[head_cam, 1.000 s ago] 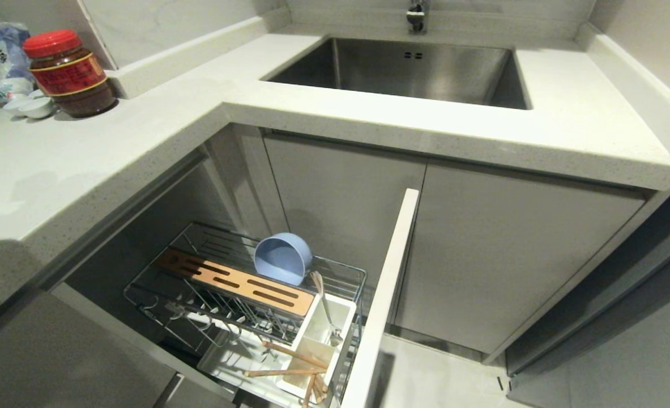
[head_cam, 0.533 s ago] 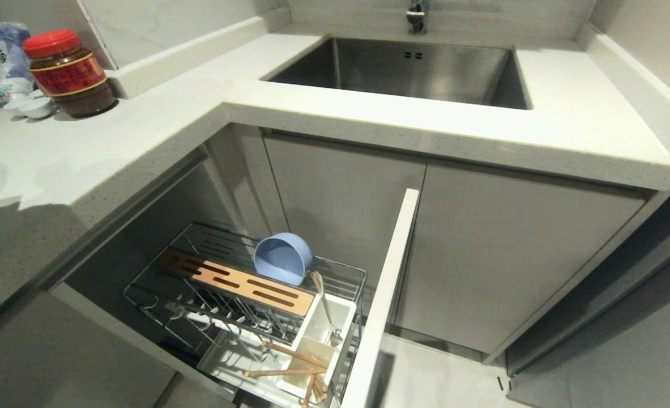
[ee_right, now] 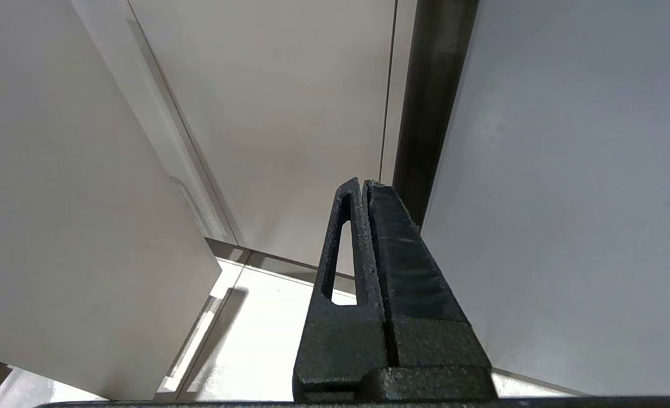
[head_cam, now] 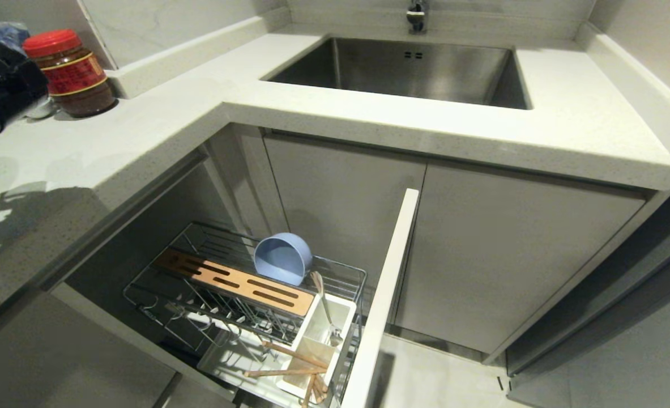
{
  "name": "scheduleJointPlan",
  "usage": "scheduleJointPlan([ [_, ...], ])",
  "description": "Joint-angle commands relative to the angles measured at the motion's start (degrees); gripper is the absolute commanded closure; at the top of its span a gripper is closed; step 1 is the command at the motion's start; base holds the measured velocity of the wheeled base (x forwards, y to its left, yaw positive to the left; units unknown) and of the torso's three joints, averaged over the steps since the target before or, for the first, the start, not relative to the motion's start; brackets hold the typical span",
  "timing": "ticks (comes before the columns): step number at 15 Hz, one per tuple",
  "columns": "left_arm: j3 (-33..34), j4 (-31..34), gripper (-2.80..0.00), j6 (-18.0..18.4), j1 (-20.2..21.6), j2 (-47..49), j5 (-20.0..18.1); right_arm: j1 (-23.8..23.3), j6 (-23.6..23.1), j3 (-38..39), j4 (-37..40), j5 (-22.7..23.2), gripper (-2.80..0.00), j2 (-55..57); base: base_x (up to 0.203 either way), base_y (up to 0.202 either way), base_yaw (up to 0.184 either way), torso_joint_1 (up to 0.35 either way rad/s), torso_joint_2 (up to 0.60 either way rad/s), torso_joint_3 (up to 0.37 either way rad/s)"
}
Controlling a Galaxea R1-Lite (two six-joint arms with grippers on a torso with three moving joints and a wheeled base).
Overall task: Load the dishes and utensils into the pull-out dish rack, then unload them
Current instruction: Take the plate out of the cupboard
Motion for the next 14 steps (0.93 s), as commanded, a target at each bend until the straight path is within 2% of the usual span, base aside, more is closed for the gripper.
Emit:
scheduleJointPlan([
  [1,0.0,0.48,0.0,-0.23,-0.07,1.08,0.36,0.01,0.0,1.49,-0.04,0.01,0.0,-0.04,0.0,0.0,0.0,0.0,0.0,0.0],
  [4,0.08,0.48,0.0,-0.23,0.02,0.84,0.29,0.01,0.0,1.49,-0.06,0.01,0.0,-0.04,0.0,0.0,0.0,0.0,0.0,0.0],
  [5,0.17,0.48,-2.8,-0.14,0.02,0.7,0.28,0.01,0.0,1.49,0.03,0.01,0.0,-0.04,0.0,0.0,0.0,0.0,0.0,0.0],
  [11,0.0,0.48,-2.8,-0.31,-0.37,-1.9,0.17,0.01,0.0,1.49,-0.06,0.01,0.0,-0.04,0.0,0.0,0.0,0.0,0.0,0.0],
  [14,0.06,0.48,-2.8,-0.32,-2.02,-5.05,-3.12,0.01,0.0,1.49,-0.05,0.01,0.0,-0.04,0.0,0.0,0.0,0.0,0.0,0.0],
])
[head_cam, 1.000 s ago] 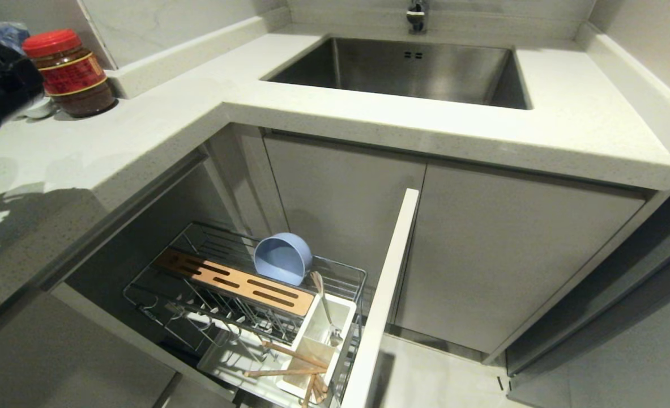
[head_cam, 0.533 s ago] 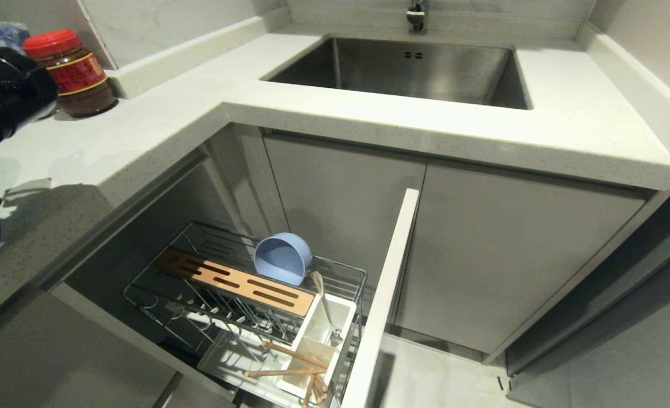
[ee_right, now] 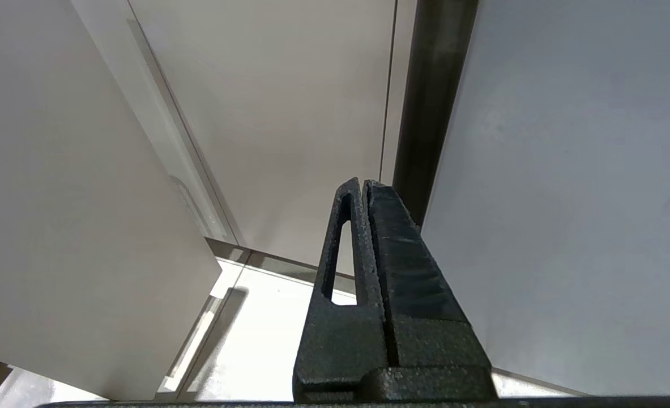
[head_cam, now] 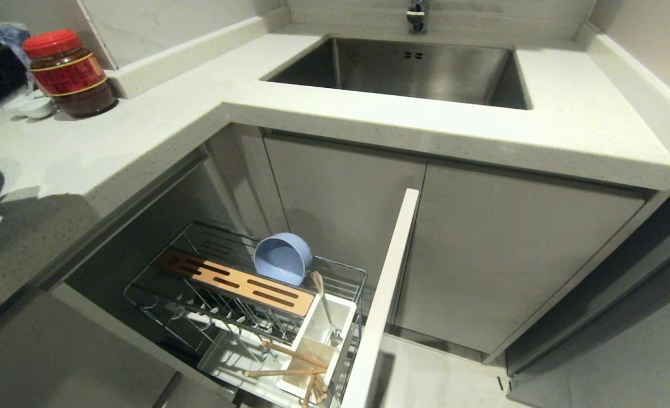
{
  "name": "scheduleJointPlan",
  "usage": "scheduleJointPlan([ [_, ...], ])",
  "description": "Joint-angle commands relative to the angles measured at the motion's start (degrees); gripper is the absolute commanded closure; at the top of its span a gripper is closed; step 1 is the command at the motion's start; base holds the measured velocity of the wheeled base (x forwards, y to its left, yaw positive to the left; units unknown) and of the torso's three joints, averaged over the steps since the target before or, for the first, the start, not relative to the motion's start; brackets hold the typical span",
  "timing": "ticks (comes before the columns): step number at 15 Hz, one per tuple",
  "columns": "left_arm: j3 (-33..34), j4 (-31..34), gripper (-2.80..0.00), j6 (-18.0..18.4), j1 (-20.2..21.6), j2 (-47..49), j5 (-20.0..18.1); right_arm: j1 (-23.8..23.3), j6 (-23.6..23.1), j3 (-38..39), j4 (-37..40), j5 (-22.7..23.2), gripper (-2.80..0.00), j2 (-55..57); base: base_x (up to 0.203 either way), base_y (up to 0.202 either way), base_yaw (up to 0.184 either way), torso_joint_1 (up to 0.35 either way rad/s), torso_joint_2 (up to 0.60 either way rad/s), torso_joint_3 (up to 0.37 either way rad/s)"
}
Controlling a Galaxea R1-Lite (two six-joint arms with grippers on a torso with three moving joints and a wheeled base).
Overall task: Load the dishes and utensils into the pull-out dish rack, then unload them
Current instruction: Take the plate out of the cupboard, then take the bowl out of the cupboard
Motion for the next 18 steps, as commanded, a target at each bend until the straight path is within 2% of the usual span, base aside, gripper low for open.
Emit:
scheduleJointPlan([
  [1,0.22,0.45,-2.8,-0.05,-1.81,-4.17,-1.99,0.01,0.01,1.49,-0.08,0.01,0.0,-0.04,0.0,0.0,0.0,0.0,0.0,0.0],
  [3,0.24,0.45,-2.8,-0.21,-4.24,-7.74,-5.4,0.01,0.01,1.49,-0.01,0.01,0.0,-0.04,0.0,0.0,0.0,0.0,0.0,0.0],
  [6,0.5,-0.1,-2.8,-0.32,-8.55,-14.84,-8.58,0.01,0.01,1.49,-0.08,0.01,0.0,-0.04,0.0,0.0,0.0,0.0,0.0,0.0],
  [8,1.44,-5.03,-2.8,-0.07,-13.05,-20.83,-9.59,0.01,0.01,1.49,-0.09,0.01,0.0,-0.04,0.0,0.0,0.0,0.0,0.0,0.0],
  [9,2.48,-9.99,0.0,0.42,-16.19,-23.63,-10.44,0.01,0.01,1.49,-0.07,0.01,0.0,-0.04,0.0,0.0,0.0,0.0,0.0,0.0],
  [11,4.01,-24.18,0.0,1.8,-18.1,-26.77,-14.66,0.01,0.01,1.49,-0.09,0.01,0.0,-0.04,0.0,0.0,0.0,0.0,0.0,0.0],
  [12,4.61,-30.86,0.0,2.12,-18.57,-27.77,-20.39,0.01,0.01,1.49,0.0,0.01,0.0,-0.04,0.0,0.0,0.0,0.0,0.0,0.0],
  [14,6.18,-41.73,0.0,0.78,-19.14,-28.62,-34.67,0.01,0.01,1.49,-0.09,0.01,0.0,-0.04,0.0,0.0,0.0,0.0,0.0,0.0],
  [16,10.79,-48.68,0.0,-6.65,-19.34,-28.18,-40.95,0.01,0.01,1.49,-0.07,0.01,0.0,-0.04,0.0,0.0,0.0,0.0,0.0,0.0],
  [18,15.07,-51.48,0.0,-15.6,-19.23,-25.18,-44.07,0.01,0.01,1.49,0.0,0.01,0.0,-0.04,0.0,0.0,0.0,0.0,0.0,0.0],
])
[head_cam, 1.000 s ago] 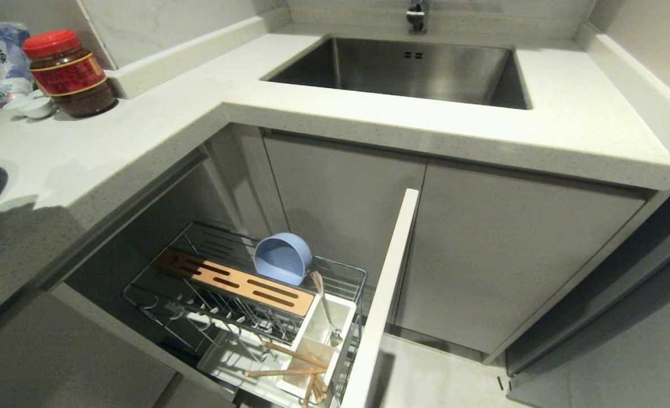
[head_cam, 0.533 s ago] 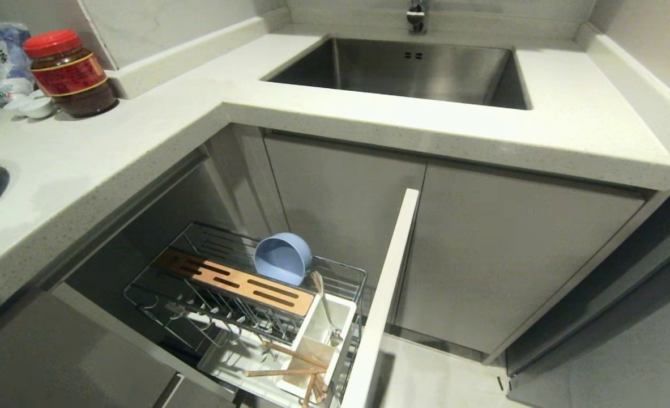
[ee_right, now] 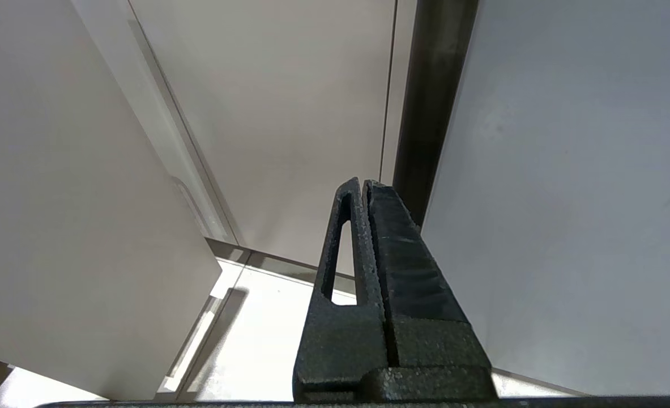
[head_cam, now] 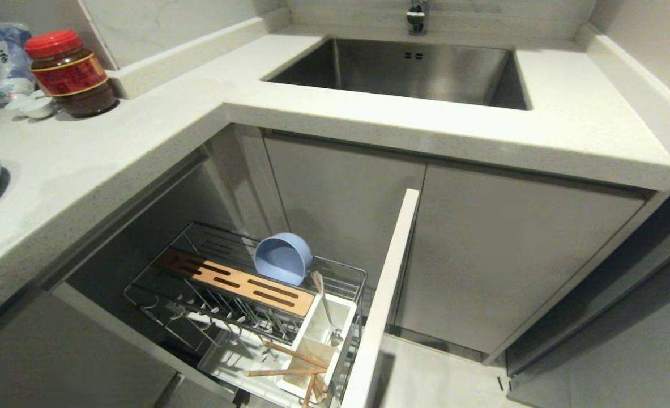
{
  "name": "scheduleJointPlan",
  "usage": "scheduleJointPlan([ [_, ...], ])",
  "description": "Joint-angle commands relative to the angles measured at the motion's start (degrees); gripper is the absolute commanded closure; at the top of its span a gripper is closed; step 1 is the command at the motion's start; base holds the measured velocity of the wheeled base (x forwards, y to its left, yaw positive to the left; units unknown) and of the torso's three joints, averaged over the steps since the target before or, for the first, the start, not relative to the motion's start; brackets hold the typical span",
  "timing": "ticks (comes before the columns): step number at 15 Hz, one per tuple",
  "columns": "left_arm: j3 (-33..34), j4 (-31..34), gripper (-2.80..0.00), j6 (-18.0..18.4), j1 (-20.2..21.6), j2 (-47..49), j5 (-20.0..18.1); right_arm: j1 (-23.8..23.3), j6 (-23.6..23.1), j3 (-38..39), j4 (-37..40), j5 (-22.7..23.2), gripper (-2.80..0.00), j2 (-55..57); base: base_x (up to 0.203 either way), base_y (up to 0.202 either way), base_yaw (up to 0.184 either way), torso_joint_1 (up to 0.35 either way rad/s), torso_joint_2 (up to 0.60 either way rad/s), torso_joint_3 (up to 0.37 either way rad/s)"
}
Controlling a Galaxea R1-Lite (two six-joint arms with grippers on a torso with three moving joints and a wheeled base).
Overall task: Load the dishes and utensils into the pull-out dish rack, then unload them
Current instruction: Take the bowl out of the cupboard
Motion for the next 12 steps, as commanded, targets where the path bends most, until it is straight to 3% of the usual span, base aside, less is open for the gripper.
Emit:
scheduleJointPlan([
  [1,5.02,-2.09,0.0,-8.51,0.29,4.18,-2.8,0.01,0.02,1.49,-0.08,0.01,0.0,-0.04,0.0,0.0,0.0,0.0,0.0,0.0],
  [8,7.49,-4.14,0.0,-23.5,0.54,20.9,-6.88,0.01,0.02,1.49,-0.09,0.01,0.0,-0.04,0.0,0.0,0.0,0.0,0.0,0.0],
  [12,11.81,-6.52,0.0,-26.01,1.64,27.79,-7.98,0.01,0.02,1.49,-0.09,0.01,0.0,-0.04,0.0,0.0,0.0,0.0,0.0,0.0],
])
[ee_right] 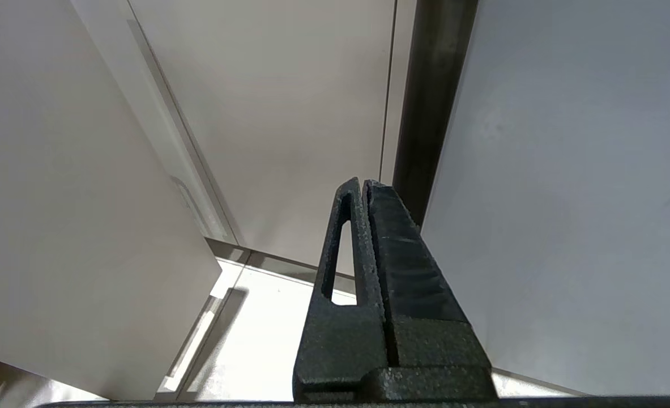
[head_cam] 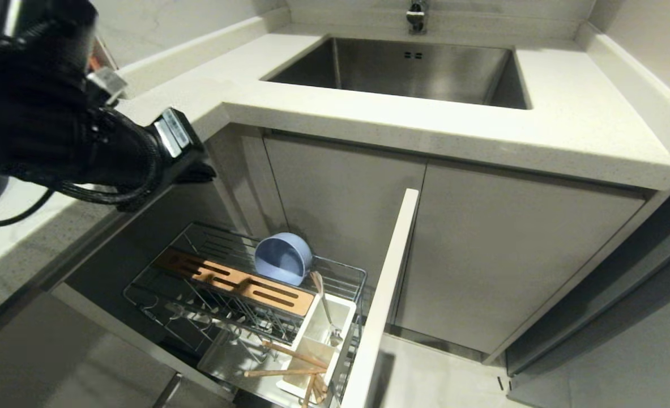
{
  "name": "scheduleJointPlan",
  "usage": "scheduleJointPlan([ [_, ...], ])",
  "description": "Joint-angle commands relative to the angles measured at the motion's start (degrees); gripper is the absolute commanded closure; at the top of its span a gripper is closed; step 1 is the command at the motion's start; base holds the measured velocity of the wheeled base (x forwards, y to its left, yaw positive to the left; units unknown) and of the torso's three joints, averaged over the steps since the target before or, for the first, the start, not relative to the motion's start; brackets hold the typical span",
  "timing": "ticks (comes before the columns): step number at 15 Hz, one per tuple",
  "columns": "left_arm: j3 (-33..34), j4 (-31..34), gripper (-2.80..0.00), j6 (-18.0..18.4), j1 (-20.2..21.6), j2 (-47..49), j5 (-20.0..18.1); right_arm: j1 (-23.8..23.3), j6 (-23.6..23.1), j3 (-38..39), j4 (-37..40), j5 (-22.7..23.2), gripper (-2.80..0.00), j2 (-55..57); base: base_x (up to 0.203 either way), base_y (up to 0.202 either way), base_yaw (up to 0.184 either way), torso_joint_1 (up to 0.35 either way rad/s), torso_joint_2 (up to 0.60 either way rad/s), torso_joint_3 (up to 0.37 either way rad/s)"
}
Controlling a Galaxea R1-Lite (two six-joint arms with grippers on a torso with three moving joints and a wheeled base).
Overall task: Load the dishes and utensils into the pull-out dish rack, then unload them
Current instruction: Take the bowl out of the cupboard
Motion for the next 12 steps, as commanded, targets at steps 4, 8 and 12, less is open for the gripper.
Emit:
scheduleJointPlan([
  [4,4.04,-4.1,-2.8,-1.33,0.06,11.64,-0.23,0.01,0.02,1.49,-0.09,0.01,0.0,-0.04,0.0,0.0,0.0,0.0,0.0,0.0],
  [8,5.95,-8.53,-2.8,-1.96,-0.75,16.75,-0.31,0.01,0.02,1.49,-0.07,0.01,0.0,-0.04,0.0,0.0,0.0,0.0,0.0,0.0],
  [12,7.93,-14.47,-2.8,-2.18,-1.39,21.33,-0.32,0.01,0.02,1.49,-0.09,0.01,0.0,-0.04,0.0,0.0,0.0,0.0,0.0,0.0],
])
